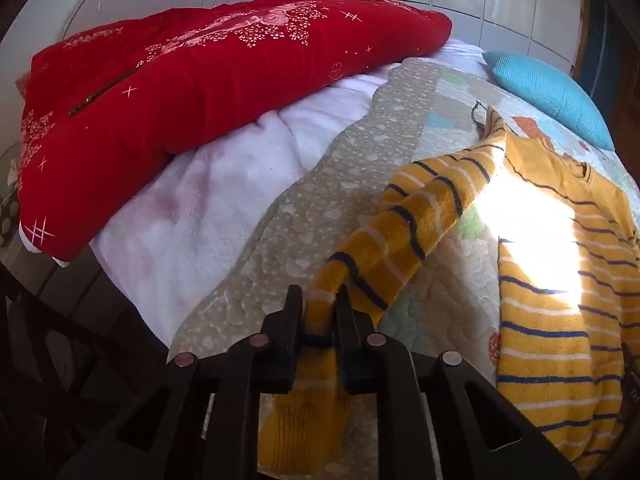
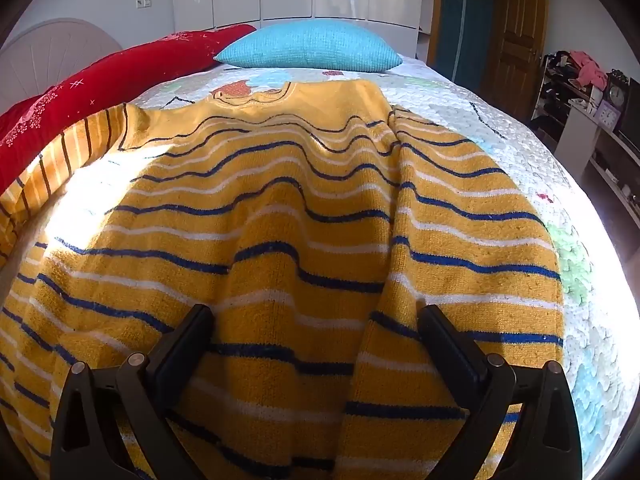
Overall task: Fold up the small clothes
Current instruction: 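Grasp the cuff of a yellow striped sleeve with the right tool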
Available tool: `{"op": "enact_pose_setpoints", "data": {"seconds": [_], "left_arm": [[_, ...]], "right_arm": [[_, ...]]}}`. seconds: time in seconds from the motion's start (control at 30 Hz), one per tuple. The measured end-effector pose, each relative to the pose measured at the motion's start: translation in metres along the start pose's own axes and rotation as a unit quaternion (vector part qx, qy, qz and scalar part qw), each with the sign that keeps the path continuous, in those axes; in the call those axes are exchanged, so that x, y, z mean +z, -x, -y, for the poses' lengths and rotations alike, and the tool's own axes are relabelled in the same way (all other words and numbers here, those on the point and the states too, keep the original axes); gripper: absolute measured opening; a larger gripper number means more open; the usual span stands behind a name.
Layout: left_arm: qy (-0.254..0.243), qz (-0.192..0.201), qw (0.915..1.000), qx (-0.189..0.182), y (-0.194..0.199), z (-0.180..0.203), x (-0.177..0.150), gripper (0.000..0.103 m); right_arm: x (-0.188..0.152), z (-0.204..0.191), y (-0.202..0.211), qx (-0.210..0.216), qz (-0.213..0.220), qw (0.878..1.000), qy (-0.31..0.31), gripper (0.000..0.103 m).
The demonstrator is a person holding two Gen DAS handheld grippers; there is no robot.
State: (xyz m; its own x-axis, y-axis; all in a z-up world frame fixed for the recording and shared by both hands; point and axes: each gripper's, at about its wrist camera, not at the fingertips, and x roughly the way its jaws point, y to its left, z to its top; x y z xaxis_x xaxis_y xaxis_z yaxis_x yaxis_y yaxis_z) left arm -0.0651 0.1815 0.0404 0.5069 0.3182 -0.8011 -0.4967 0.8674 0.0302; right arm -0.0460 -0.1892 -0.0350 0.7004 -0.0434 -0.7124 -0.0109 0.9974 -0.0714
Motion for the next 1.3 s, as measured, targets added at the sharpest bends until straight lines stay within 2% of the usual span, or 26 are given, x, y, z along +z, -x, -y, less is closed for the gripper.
{"op": "enact_pose_setpoints", "data": {"seconds": [0.07, 0.13, 0.3, 0.4, 0.43, 0.47, 0.53, 0.57, 0.63, 0.73, 0.8, 0.97, 1.0, 1.03, 1.07, 1.1, 1.17, 1.2, 1.3], "left_arm": [[-0.003, 0.007, 0.9998, -0.017, 0.010, 0.005, -0.003, 0.029], [-0.014, 0.022, 0.9992, -0.032, 0.024, 0.016, -0.006, 0.047], [-0.034, 0.058, 0.9935, -0.092, 0.051, 0.052, -0.010, 0.081], [-0.069, 0.052, 0.9886, -0.123, 0.058, 0.075, -0.014, 0.082], [-0.082, 0.049, 0.9871, -0.128, 0.060, 0.083, -0.017, 0.082], [-0.094, 0.046, 0.9852, -0.136, 0.062, 0.090, -0.021, 0.082], [-0.111, 0.042, 0.9815, -0.151, 0.063, 0.100, -0.026, 0.082], [-0.116, 0.038, 0.9807, -0.153, 0.063, 0.104, -0.029, 0.082], [-0.122, 0.028, 0.9798, -0.156, 0.059, 0.111, -0.034, 0.082], [-0.120, 0.011, 0.9793, -0.163, 0.051, 0.117, -0.040, 0.082], [-0.119, -0.001, 0.9784, -0.169, 0.046, 0.122, -0.044, 0.082], [-0.134, -0.012, 0.9755, -0.174, 0.044, 0.135, -0.051, 0.082], [-0.138, -0.012, 0.9753, -0.173, 0.045, 0.136, -0.051, 0.082], [-0.140, -0.011, 0.9753, -0.171, 0.046, 0.137, -0.051, 0.082], [-0.140, -0.012, 0.9755, -0.169, 0.046, 0.136, -0.050, 0.082], [-0.139, -0.012, 0.9759, -0.168, 0.046, 0.134, -0.050, 0.082], [-0.131, -0.013, 0.9775, -0.165, 0.044, 0.129, -0.047, 0.082], [-0.125, -0.014, 0.9787, -0.162, 0.043, 0.128, -0.045, 0.082], [-0.104, -0.019, 0.9811, -0.162, 0.038, 0.119, -0.040, 0.082]], "right_arm": [[0.000, 0.000, 0.000, 0.000, 0.001, 1.000, 0.000, 0.103], [0.002, 0.001, 0.000, 0.001, -0.001, 1.000, -0.001, 0.103], [0.001, 0.000, 0.000, 0.002, -0.003, 1.000, -0.001, 0.103], [0.006, 0.002, 0.004, 0.010, -0.021, 1.000, 0.002, 0.101], [0.013, 0.009, 0.011, 0.021, -0.030, 0.999, -0.001, 0.094], [0.018, 0.016, 0.024, 0.045, -0.025, 0.999, -0.014, 0.090], [0.021, 0.026, 0.043, 0.080, 0.005, 0.996, -0.040, 0.089], [0.023, 0.039, 0.057, 0.085, 0.020, 0.995, -0.053, 0.089], [0.025, 0.060, 0.072, 0.086, 0.021, 0.994, -0.066, 0.089], [0.011, 0.083, 0.078, 0.080, -0.017, 0.995, -0.052, 0.087], [0.000, 0.087, 0.077, 0.093, -0.048, 0.994, -0.044, 0.085], [-0.023, 0.063, 0.067, 0.114, -0.071, 0.991, -0.012, 0.074], [-0.027, 0.058, 0.062, 0.097, -0.075, 0.992, 0.001, 0.059], [-0.031, 0.053, 0.058, 0.073, -0.071, 0.995, 0.017, 0.039], [-0.032, 0.053, 0.059, 0.061, -0.062, 0.996, 0.026, 0.028], [-0.029, 0.058, 0.062, 0.075, -0.063, 0.995, 0.017, 0.012], [-0.019, 0.080, 0.073, 0.099, -0.056, 0.993, -0.025, 0.010], [-0.016, 0.095, 0.079, 0.091, -0.041, 0.994, -0.045, 0.008], [0.000, 0.149, 0.086, -0.020, -0.022, 0.996, -0.082, 0.008]]}}
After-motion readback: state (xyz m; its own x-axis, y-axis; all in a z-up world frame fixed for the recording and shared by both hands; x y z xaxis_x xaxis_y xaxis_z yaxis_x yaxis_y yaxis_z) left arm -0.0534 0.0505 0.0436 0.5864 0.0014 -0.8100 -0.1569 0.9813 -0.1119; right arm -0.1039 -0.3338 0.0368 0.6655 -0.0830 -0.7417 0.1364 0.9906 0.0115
